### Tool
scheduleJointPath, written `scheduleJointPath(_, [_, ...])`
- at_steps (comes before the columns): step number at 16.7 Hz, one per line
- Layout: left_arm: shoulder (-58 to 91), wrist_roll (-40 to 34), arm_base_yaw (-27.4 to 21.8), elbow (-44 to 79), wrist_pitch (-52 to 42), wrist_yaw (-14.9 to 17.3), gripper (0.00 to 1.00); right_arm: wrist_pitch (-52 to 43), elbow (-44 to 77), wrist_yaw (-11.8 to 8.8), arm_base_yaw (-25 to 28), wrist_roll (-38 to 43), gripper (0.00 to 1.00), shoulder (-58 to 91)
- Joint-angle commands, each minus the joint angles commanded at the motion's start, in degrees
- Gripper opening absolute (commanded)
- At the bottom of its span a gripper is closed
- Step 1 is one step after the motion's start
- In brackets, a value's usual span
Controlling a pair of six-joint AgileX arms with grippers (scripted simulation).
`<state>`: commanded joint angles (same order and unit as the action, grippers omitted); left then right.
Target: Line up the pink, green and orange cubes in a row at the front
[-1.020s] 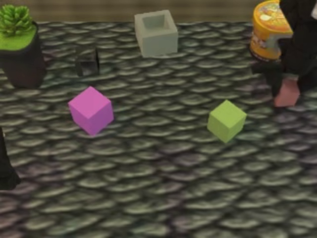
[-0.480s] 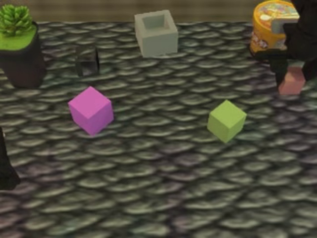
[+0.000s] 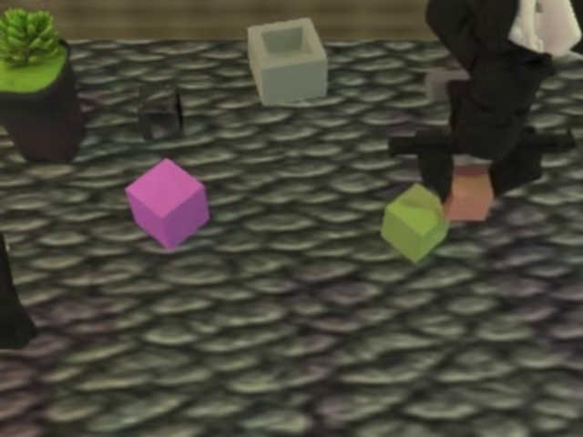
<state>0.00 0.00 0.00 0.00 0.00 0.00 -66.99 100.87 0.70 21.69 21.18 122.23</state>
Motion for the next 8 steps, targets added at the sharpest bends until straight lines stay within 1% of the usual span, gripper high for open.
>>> scheduleJointPath(5, [0.00,0.00,0.00,0.00,0.00,0.00,1.00,4.53,-19.00,0.19,13.07,13.30,0.00,-12.85])
scheduleJointPath(8, [0.00,0.00,0.00,0.00,0.00,0.00,1.00,6.47,-25.35,0.34,18.43,18.71,0.00,-18.16])
